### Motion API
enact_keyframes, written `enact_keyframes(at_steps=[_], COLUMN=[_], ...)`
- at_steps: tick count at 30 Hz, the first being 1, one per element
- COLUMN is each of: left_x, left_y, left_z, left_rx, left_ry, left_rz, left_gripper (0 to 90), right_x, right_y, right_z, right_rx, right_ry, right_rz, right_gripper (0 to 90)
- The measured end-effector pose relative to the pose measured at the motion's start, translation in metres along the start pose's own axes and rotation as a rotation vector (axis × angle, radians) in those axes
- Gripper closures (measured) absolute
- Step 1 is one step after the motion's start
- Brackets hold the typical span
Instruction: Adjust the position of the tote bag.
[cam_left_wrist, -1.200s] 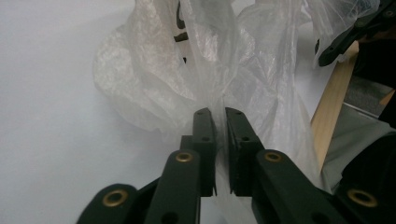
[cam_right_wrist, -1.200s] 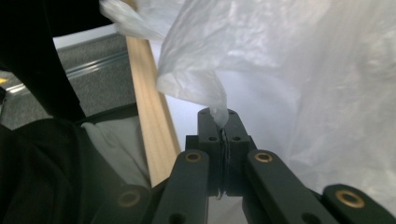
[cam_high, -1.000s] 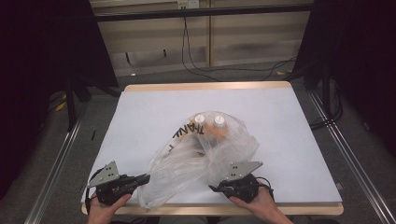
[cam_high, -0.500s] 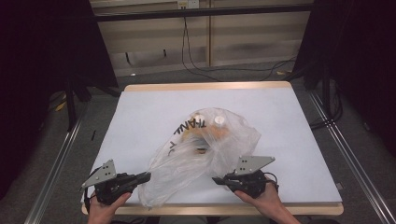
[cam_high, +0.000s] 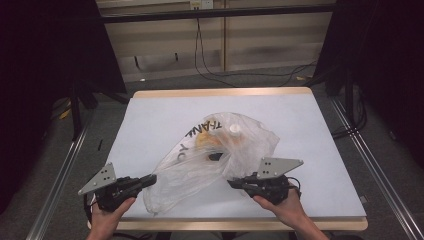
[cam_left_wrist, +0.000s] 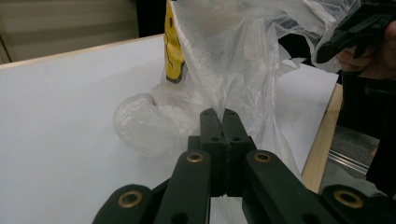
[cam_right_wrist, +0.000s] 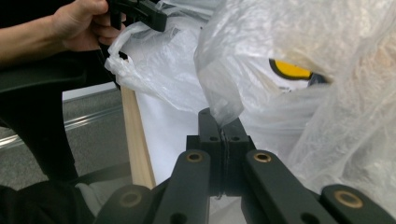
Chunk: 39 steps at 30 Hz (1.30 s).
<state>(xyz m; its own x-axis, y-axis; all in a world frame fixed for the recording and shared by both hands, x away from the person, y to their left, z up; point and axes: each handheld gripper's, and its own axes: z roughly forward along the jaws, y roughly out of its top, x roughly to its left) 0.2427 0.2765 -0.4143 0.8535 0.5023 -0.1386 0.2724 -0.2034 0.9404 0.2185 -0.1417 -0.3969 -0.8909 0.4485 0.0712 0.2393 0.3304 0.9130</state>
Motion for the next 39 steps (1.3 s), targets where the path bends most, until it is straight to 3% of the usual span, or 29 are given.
enact_keyframes(at_steps=[15,19,29,39], left_x=[0.007,0.011,0.013,0.023], left_y=[0.025,0.036,0.054,0.07], left_z=[0.001,0.003,0.013,0.013], left_rx=[-0.032,-0.031,-0.048,-0.07], left_ry=[0.013,0.032,0.01,0.053], left_rz=[0.025,0.023,0.037,0.052], left_gripper=[90.0,90.0,90.0,90.0], right_x=[-0.01,-0.019,-0.032,-0.04], right_y=[0.031,0.045,0.066,0.085], right_z=[-0.02,-0.033,-0.054,-0.068], right_rx=[-0.088,-0.146,-0.217,-0.255], right_ry=[-0.037,-0.059,-0.107,-0.144], right_rz=[-0.036,-0.038,-0.042,-0.063], right_gripper=[90.0,90.0,90.0,90.0])
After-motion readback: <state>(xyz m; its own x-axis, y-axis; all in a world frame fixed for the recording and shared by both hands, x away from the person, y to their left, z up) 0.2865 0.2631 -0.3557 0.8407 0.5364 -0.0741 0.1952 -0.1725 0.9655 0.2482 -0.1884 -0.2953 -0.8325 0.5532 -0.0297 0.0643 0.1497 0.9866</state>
